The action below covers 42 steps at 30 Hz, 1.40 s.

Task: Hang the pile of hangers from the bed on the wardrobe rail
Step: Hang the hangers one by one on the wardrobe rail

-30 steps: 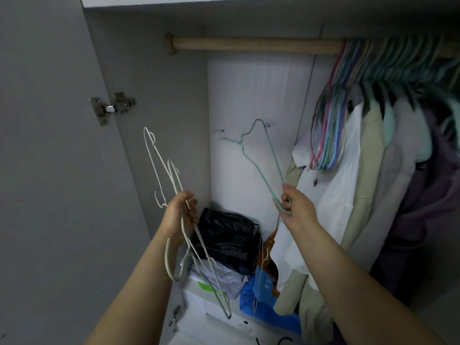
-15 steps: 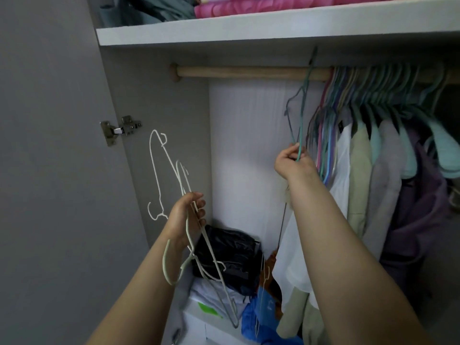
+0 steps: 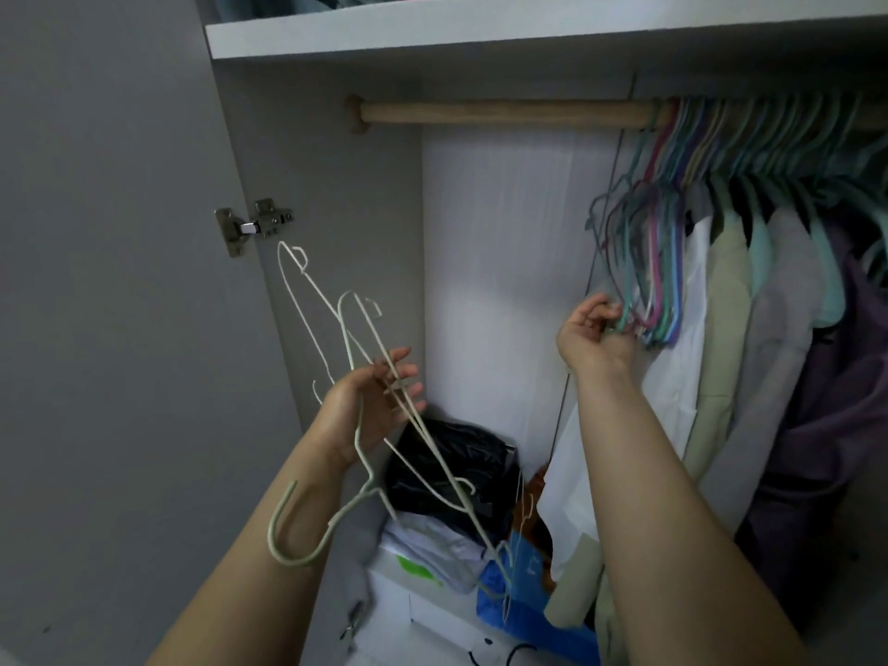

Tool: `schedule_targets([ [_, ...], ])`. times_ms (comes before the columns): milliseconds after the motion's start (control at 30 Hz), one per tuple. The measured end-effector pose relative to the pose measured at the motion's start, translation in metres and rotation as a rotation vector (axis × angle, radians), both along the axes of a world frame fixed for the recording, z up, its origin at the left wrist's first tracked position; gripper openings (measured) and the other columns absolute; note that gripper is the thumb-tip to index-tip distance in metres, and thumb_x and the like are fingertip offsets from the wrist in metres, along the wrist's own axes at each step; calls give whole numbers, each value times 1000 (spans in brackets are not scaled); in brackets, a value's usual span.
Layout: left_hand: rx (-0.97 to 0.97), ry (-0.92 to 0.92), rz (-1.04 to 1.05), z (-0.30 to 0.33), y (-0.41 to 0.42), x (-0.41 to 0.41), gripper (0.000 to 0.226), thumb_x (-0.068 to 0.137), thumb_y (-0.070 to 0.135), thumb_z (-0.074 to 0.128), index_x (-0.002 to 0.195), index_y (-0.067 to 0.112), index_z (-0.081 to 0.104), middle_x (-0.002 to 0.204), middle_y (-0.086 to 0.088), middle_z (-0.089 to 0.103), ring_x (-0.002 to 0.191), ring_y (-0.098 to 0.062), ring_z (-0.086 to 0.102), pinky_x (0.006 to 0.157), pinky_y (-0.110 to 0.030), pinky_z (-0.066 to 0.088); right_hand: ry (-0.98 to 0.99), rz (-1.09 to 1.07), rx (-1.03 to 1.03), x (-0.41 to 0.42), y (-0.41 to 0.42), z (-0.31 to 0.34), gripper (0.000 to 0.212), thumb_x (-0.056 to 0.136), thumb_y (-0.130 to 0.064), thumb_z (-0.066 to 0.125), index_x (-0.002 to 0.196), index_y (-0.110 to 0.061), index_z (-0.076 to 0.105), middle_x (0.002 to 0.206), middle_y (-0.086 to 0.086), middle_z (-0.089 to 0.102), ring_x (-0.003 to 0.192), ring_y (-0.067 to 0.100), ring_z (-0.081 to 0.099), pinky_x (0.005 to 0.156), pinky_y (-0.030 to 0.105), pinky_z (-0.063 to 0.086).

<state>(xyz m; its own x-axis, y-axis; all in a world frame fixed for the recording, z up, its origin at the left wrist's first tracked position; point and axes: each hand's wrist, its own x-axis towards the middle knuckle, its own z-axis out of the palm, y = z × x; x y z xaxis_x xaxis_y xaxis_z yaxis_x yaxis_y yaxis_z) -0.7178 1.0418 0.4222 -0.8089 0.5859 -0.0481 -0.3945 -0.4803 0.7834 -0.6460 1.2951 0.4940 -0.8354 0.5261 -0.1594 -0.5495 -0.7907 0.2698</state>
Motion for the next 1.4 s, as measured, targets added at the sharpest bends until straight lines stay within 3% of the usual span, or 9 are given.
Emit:
schedule_targets([
  [100,-5,-47,12,-6,-4,0,31,98,16,34,117,11,57,101,-7,69,84,-28,70,76,-46,58,-270,244,431,-3,-19,-37,45,97,-44,42,109,-3,58,81,12,70,71,21,68,63,34,60],
  [200,-59,-66,79,-9,-5,-3,28,102,20,33,119,15,55,115,-4,67,99,-29,66,71,-46,59,-532,680,1415,10,-52,-81,74,86,-67,37,141,-19,37,130,6,55,115,24,55,98,42,46],
  [300,-161,-95,227,-15,-3,-9,25,102,22,36,116,16,56,114,-2,67,96,-28,64,71,-44,57,-575,1008,2277,25,-61,-118,94,83,-60,52,152,-33,-7,153,-3,23,138,16,30,112,26,24],
  [433,-267,-108,367,-21,4,-16,24,102,19,37,115,14,57,102,0,67,87,-25,64,66,-41,52,-649,1267,2588,40,-48,-137,129,63,-68,72,144,-39,-24,159,3,16,141,19,27,116,34,26],
  [533,-318,-202,421,-23,12,-19,22,101,18,37,89,13,55,87,-6,60,74,-25,58,62,-41,51,-753,1049,2516,48,-47,-142,108,72,-43,78,150,-37,3,124,4,54,110,15,55,100,29,43],
  [633,-248,-307,397,-23,18,-25,41,100,52,37,87,14,49,84,-8,53,70,-24,54,73,-38,50,-778,746,2268,54,-32,-146,56,80,-16,72,128,-27,46,95,2,62,85,9,60,84,25,50],
  [800,-238,-234,368,-26,27,-30,85,79,87,18,113,16,52,103,-6,57,93,-26,56,96,-45,43,-694,794,1982,64,-24,-145,30,88,-30,66,116,-22,61,74,-2,59,67,10,53,65,24,39],
  [1033,-426,-148,494,-39,35,-26,42,104,46,21,115,18,49,75,-3,45,46,-12,28,37,-15,24,-754,679,1597,44,-29,-121,21,93,-36,55,85,-20,46,60,-8,37,49,6,31,44,20,22],
  [1400,-553,374,599,-21,26,-29,29,104,17,38,96,12,65,60,0,42,41,-8,27,40,-19,23,-695,104,1425,-7,-39,0,33,93,-54,47,87,-22,52,67,-4,41,41,6,25,40,20,19],
])
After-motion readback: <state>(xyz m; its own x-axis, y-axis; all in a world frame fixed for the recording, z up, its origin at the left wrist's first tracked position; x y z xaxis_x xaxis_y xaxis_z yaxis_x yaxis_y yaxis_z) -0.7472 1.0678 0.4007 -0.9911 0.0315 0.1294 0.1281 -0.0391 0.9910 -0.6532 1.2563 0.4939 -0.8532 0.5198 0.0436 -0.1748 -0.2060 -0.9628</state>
